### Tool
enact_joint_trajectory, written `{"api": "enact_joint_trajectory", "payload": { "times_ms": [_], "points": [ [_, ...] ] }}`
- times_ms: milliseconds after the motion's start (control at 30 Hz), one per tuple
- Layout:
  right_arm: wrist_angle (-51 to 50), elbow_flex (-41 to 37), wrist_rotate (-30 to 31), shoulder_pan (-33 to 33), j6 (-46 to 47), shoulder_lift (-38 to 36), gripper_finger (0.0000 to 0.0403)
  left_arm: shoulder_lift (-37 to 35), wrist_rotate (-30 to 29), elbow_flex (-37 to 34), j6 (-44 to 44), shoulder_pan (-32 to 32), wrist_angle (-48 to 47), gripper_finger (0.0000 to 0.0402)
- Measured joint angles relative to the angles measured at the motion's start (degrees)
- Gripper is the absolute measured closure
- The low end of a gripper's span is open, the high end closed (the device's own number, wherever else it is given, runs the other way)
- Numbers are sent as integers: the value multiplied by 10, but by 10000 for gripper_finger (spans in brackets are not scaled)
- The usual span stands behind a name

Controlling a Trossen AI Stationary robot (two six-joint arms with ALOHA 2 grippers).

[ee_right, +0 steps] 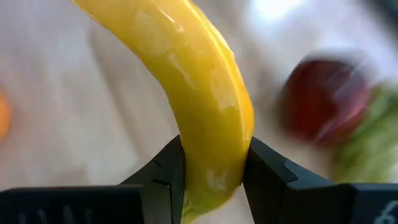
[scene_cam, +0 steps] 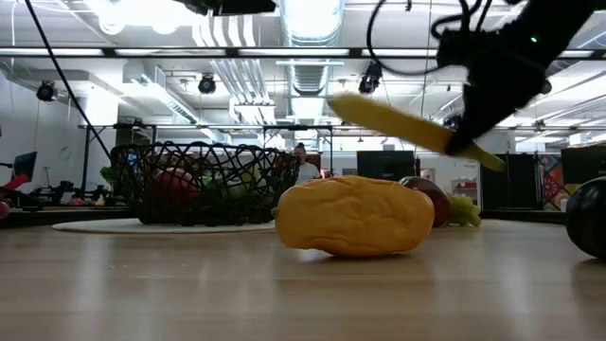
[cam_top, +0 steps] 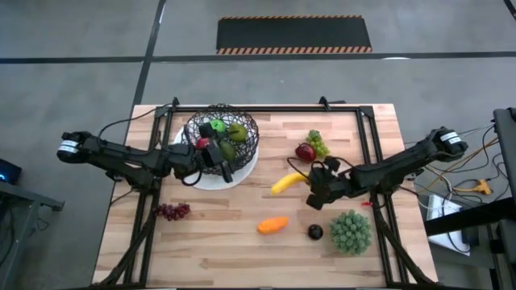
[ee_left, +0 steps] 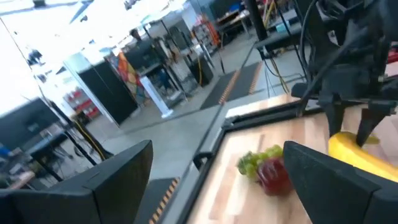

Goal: Build produce basket
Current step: Put the banana into the woven basket

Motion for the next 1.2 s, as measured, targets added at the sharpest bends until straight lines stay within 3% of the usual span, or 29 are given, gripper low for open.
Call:
{"api": "enact_joint_trajectory", "payload": {
  "times_ms": [267, 500, 567, 633, 833, 1067, 1200],
  "points": [
    [162, 0, 210, 0, -229, -22, 292, -3, 2, -10, 29, 13, 36, 61],
    [327, 0, 419, -11, -565, 2, 287, -27, 6, -26, 14, 15, 65, 61],
    [375, 0, 450, -23, -668, 13, 287, -33, 21, -27, -3, 13, 63, 61],
    [430, 0, 451, -40, -756, 28, 289, -38, 52, -28, -19, 12, 49, 61],
    [565, 0, 415, -87, -963, 81, 290, -26, 229, -28, -90, 12, 10, 61],
    [613, 1, 307, -82, -1056, 105, 290, -9, 244, -29, -179, 26, -71, 61],
    [641, 1, 256, -70, -1099, 103, 290, 4, 244, -33, -234, 44, -69, 61]
  ]
}}
